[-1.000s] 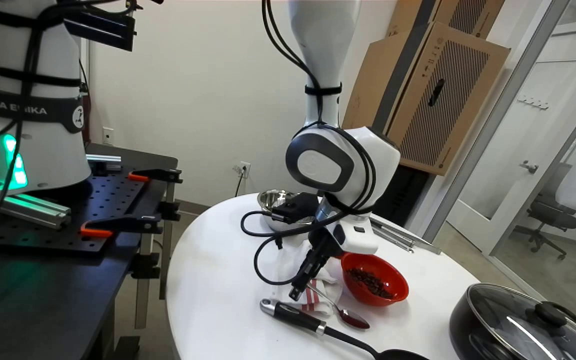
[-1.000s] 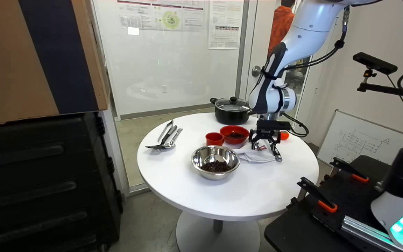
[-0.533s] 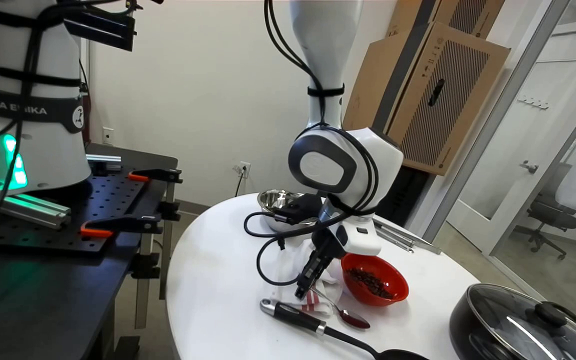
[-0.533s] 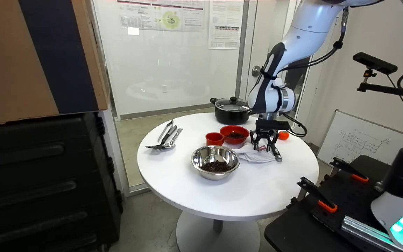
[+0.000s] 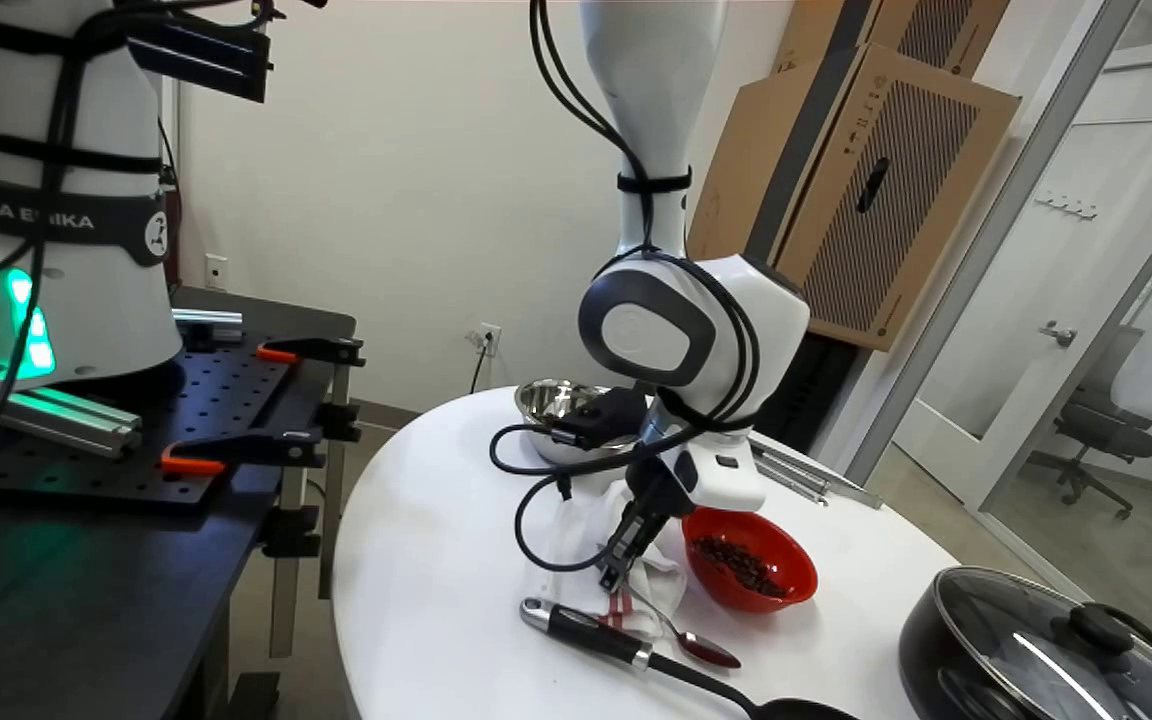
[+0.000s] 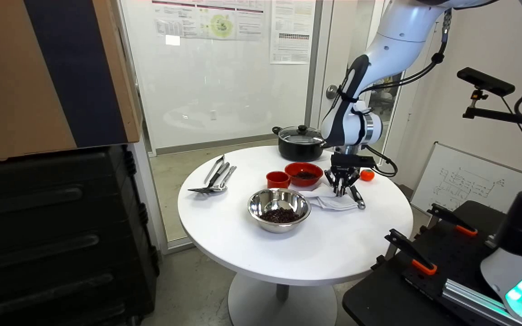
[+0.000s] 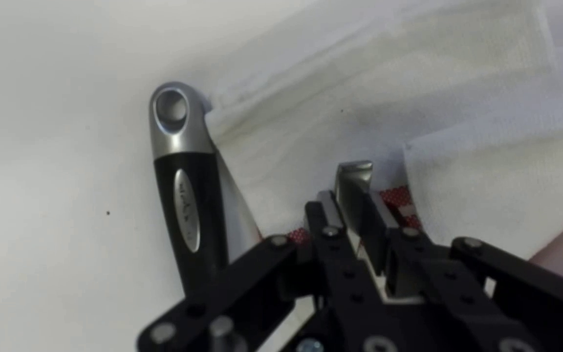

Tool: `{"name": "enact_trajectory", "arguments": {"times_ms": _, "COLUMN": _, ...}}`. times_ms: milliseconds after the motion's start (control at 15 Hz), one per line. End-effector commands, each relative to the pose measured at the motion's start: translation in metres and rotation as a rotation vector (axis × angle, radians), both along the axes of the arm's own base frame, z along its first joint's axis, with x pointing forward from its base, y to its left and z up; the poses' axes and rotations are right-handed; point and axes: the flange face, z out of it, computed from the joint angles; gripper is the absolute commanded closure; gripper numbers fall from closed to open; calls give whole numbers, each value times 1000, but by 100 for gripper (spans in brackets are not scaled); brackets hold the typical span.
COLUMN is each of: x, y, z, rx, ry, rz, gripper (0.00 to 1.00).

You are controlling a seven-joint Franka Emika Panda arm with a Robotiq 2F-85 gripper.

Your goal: Put the spoon into the red cup.

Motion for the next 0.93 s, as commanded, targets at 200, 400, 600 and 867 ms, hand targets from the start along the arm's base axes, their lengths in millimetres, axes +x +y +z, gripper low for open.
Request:
{"name": "enact_trajectory", "arguments": {"times_ms": 200, "x": 4, "y": -13, "z": 25, "rx": 27, "ry": -64, "rz": -42, "gripper": 96}}
{"name": "enact_trajectory", "arguments": {"times_ms": 400, "x": 5, "y": -21, "z": 51, "rx": 35, "ry": -117, "rz": -38, "gripper": 96}}
{"name": "enact_trajectory", "arguments": {"times_ms": 600, "x": 2, "y": -19, "z": 75, "rx": 23, "ry": -128, "rz": 54, "gripper": 96}}
{"name": "enact_trajectory", "arguments": {"times_ms": 867, "x": 4, "y": 7, "z": 102, "rx": -26, "ry": -98, "rz": 274, "gripper": 96}}
